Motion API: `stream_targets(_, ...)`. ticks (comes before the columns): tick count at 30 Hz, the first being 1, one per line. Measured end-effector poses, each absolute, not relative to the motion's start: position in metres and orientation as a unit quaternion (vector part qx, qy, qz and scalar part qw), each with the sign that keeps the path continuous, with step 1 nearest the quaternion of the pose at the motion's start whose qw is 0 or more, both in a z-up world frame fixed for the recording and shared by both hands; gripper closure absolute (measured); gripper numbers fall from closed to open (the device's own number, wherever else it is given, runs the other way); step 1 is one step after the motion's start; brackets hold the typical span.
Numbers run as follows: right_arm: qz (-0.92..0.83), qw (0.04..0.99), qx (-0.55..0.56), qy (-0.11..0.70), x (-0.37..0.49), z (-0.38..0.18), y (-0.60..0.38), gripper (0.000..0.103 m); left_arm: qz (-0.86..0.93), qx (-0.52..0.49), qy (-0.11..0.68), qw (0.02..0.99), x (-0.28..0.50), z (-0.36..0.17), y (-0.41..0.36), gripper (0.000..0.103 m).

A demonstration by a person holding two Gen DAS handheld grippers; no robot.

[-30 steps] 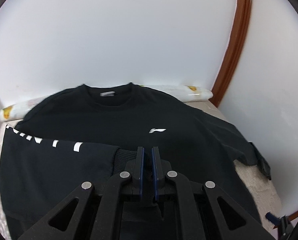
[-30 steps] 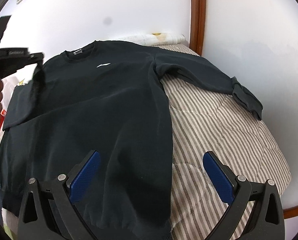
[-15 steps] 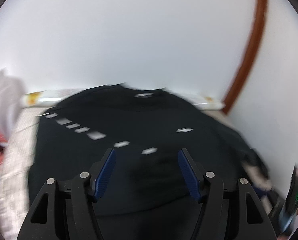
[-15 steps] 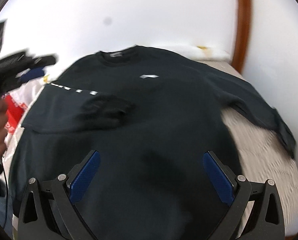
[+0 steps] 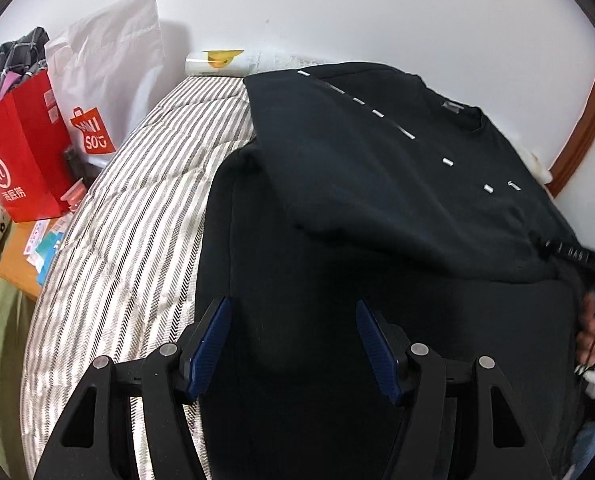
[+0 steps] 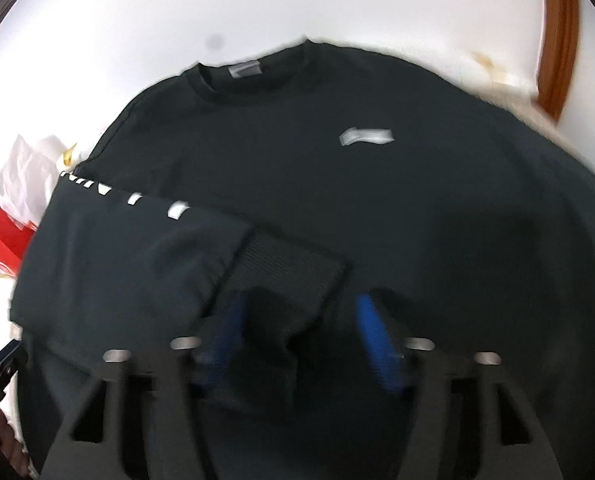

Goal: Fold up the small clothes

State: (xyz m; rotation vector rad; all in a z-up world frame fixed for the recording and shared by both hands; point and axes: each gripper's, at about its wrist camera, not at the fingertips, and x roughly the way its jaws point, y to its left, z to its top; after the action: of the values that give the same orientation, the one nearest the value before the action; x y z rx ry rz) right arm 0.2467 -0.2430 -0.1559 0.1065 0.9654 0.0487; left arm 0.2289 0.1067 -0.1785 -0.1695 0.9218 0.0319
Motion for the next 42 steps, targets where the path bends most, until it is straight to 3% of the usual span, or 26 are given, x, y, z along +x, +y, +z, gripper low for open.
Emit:
stream_targets(14, -0.020, 0.925, 0.046, 0.376, 0.281, -0.088, -0.307, 0.092, 0.031, -0.035, 0.442, 0.896, 0.230, -0.186, 0.098, 0.039)
stream_targets(29, -0.068, 0.903, 0.073, 0.418, 0.270, -0.125, -0.365, 0.091, 0.039, -0.029, 0.444, 0.895, 0.229, -0.187, 0.096, 0.035)
stream_targets(37, -0.102, 0.886, 0.047, 0.451, 0.233, -0.134, -0.376, 0.078, 0.041, -0.020, 0.459, 0.887, 0.212, -0.182, 0.100, 0.035)
stream_targets(42, -0.091, 0.886, 0.024, 0.453, 0.164, -0.131, -0.380, 0.055, 0.028, -0.046, 0.467, 0.882, 0.187, -0.185, 0.112, 0.035)
